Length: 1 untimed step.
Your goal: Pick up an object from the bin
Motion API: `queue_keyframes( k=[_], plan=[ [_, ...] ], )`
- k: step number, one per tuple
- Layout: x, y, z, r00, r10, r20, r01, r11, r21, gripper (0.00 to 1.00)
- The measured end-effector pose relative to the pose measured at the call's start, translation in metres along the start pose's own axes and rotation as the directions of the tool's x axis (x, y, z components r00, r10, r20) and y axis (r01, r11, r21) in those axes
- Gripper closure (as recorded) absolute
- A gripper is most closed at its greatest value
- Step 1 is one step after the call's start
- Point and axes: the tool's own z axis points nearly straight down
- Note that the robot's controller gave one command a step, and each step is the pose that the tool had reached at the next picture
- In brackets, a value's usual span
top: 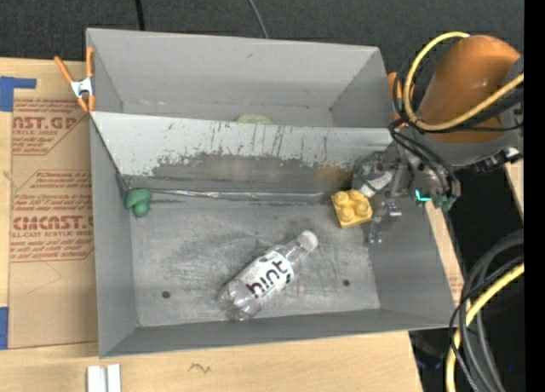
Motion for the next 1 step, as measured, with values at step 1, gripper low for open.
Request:
queue_keyframes(
  k=[1],
  plan=[
    [-0.0017,0.0005,-0.0048,1.0,-0.001,0.008,0.001,1.0,0.001,0.0]
  ],
)
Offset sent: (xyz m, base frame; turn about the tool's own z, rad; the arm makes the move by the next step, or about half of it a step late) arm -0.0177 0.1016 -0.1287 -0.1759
